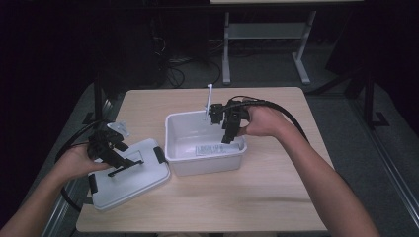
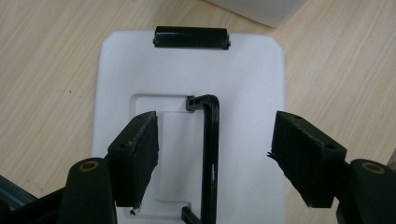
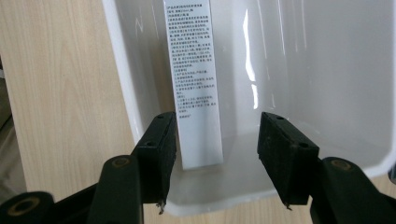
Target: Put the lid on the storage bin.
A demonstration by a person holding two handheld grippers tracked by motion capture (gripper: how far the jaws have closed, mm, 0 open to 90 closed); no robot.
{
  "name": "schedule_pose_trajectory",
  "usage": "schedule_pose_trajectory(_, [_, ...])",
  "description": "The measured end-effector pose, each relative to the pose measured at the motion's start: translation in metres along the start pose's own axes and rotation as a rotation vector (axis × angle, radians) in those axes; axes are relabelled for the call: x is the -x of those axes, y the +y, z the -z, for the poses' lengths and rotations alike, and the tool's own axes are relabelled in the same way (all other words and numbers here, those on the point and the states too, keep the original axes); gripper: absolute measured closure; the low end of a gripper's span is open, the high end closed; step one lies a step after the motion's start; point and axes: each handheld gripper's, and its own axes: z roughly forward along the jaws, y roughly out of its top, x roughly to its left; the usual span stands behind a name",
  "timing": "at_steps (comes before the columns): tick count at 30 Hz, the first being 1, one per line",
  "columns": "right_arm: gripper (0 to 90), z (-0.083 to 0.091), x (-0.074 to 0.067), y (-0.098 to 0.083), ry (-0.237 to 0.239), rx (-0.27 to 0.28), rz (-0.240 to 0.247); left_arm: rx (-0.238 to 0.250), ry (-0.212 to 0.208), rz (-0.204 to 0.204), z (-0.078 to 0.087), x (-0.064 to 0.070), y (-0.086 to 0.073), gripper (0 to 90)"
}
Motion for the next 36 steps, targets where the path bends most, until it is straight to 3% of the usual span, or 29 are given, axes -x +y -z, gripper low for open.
schedule_pose_trajectory(17, [39.5, 0.034, 0.001, -0.033, -0.057, 0.042, -0.080, -0.008, -0.006, -0.005, -0.004, 0.002, 0.005, 30.7])
schedule_pose_trajectory(36, [33.3, 0.058, 0.002, -0.091, -0.112, 0.094, -0.228, -0.014, -0.013, -0.015, -0.008, 0.005, 0.010, 30.7])
